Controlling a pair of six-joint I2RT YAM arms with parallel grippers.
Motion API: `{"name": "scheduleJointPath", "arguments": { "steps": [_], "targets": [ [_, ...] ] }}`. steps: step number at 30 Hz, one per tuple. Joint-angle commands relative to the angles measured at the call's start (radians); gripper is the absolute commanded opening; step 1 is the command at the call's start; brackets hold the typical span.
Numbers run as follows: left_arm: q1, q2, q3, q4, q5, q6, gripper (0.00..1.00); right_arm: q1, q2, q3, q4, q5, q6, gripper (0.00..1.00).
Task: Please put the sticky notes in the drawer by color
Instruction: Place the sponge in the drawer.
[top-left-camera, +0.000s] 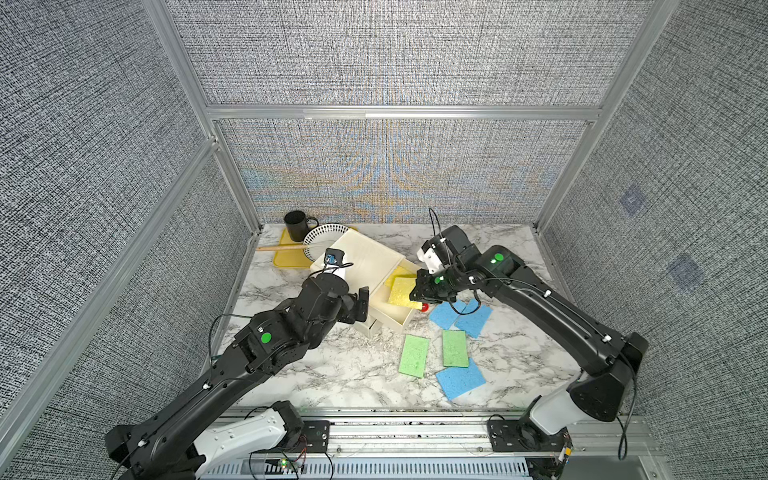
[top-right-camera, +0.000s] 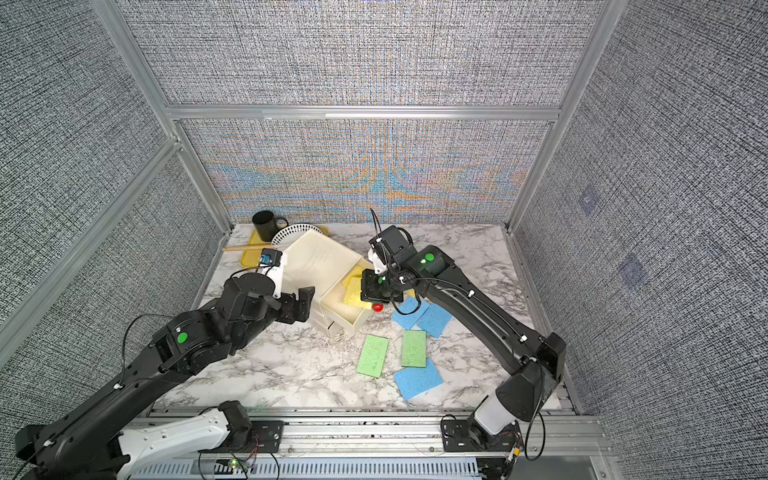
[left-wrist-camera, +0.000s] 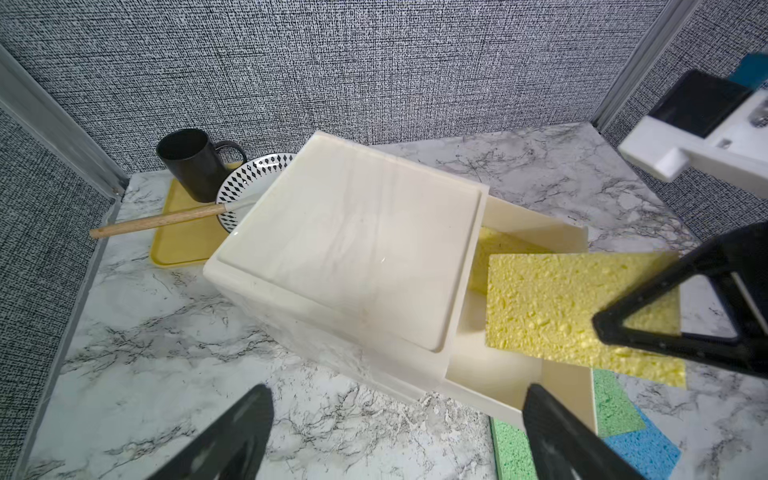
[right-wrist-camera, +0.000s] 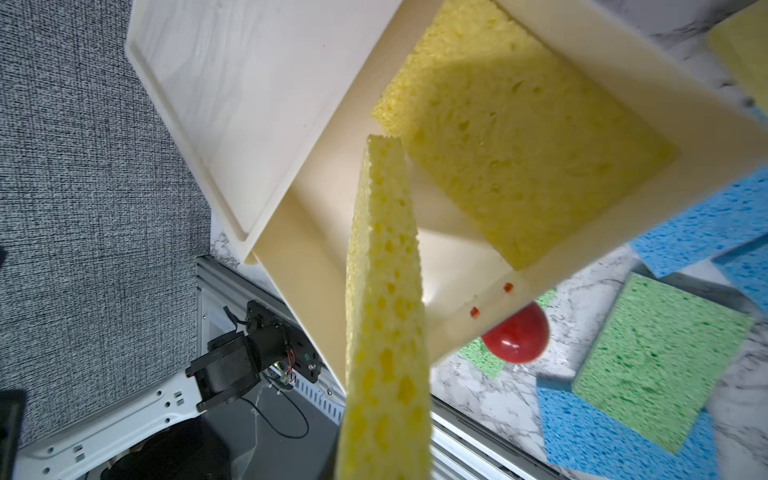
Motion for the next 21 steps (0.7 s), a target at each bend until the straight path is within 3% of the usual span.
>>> {"name": "scheduleJointPath", "arguments": {
  "steps": [1,12,17,21],
  "targets": [
    [0.003,0.001,0.011,-0.013,0.008,-0.005,0.96,0.004,-0.008,-0.007,0.100,-0.079,0.018,0.00],
    [0.005,0.015,0.020,-0.005,0.019,0.000,0.96,0.032,0.058,-0.047,0.177,-0.097,0.075,0.02],
    [0.008,0.022,0.024,-0.003,0.025,0.008,0.96,0.056,0.118,0.039,0.046,-0.010,0.032,0.33],
    [0.010,0.040,0.024,0.004,0.040,0.008,0.96,0.085,0.176,0.186,-0.123,0.112,-0.045,0.52]
  ]
}}
